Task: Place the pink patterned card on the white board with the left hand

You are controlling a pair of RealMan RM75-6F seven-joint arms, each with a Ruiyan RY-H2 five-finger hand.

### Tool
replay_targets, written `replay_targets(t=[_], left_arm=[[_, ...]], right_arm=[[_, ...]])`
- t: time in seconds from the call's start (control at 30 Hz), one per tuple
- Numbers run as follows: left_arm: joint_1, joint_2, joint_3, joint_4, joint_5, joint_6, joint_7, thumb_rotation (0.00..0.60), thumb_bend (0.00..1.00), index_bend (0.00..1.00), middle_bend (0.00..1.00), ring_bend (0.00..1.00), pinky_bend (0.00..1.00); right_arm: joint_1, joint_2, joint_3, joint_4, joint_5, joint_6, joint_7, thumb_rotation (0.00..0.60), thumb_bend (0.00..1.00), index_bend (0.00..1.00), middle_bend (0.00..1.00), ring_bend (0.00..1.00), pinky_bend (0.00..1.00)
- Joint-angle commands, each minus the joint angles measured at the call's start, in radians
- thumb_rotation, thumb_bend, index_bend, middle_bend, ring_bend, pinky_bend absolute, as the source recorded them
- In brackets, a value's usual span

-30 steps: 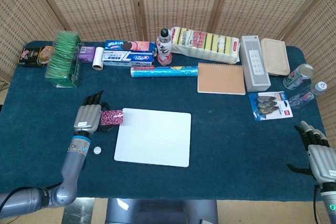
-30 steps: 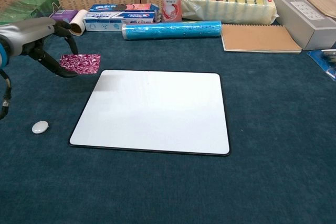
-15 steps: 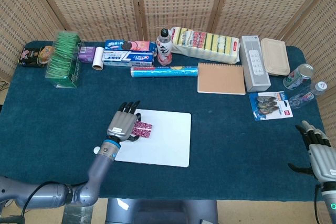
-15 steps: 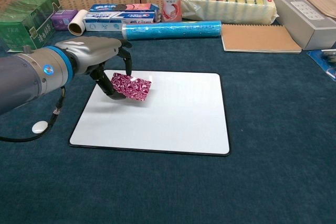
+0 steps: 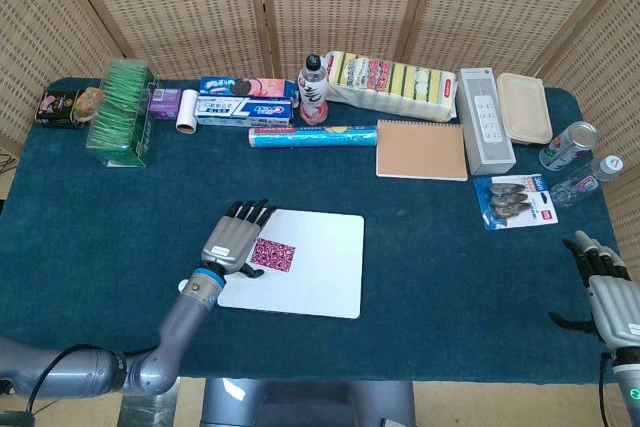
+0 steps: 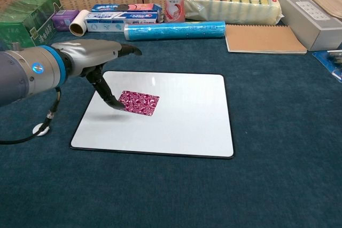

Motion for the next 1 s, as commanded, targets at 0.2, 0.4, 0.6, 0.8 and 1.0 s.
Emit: replay_targets(t=[0.2, 0.4, 0.6, 0.8, 1.0], left_arm=[[0.123, 0.163, 0.108, -0.037, 0.201, 0.032, -0.173, 0.600, 0.08, 0.00, 0.00, 0.00, 0.05], [0.215, 0.220, 0.199, 0.037, 0.384, 0.007, -0.376, 0.600, 0.10, 0.03, 0.00, 0.00, 0.05], [0.307, 0.242, 0.280, 0.097, 0.540, 0.053, -0.518, 0.600, 0.11, 0.05, 0.00, 0.00, 0.05], [0.375, 0.242, 0.320, 0.158, 0.620, 0.087, -0.605, 0.600, 0.11, 0.06, 0.00, 0.00, 0.05], [0.404, 0.231, 0.315, 0.190, 0.668, 0.100, -0.648, 0.600, 0.13, 0.15, 0.00, 0.00, 0.05]], right_arm=[[-0.001, -0.001, -0.003, -0.006, -0.005, 0.003, -0.008, 0.600, 0.00, 0.03, 0.00, 0.00, 0.00], [-0.002, -0.006, -0.007, -0.007, -0.009, 0.003, -0.020, 0.600, 0.00, 0.03, 0.00, 0.00, 0.00], [-0.003, -0.005, -0.006, -0.010, -0.006, 0.005, -0.017, 0.600, 0.00, 0.03, 0.00, 0.00, 0.00], [-0.005, -0.003, -0.007, -0.010, -0.011, 0.009, -0.010, 0.600, 0.00, 0.03, 0.00, 0.00, 0.00], [-0.007, 0.004, -0.007, -0.013, -0.019, 0.015, 0.006, 0.600, 0.00, 0.03, 0.00, 0.00, 0.00]])
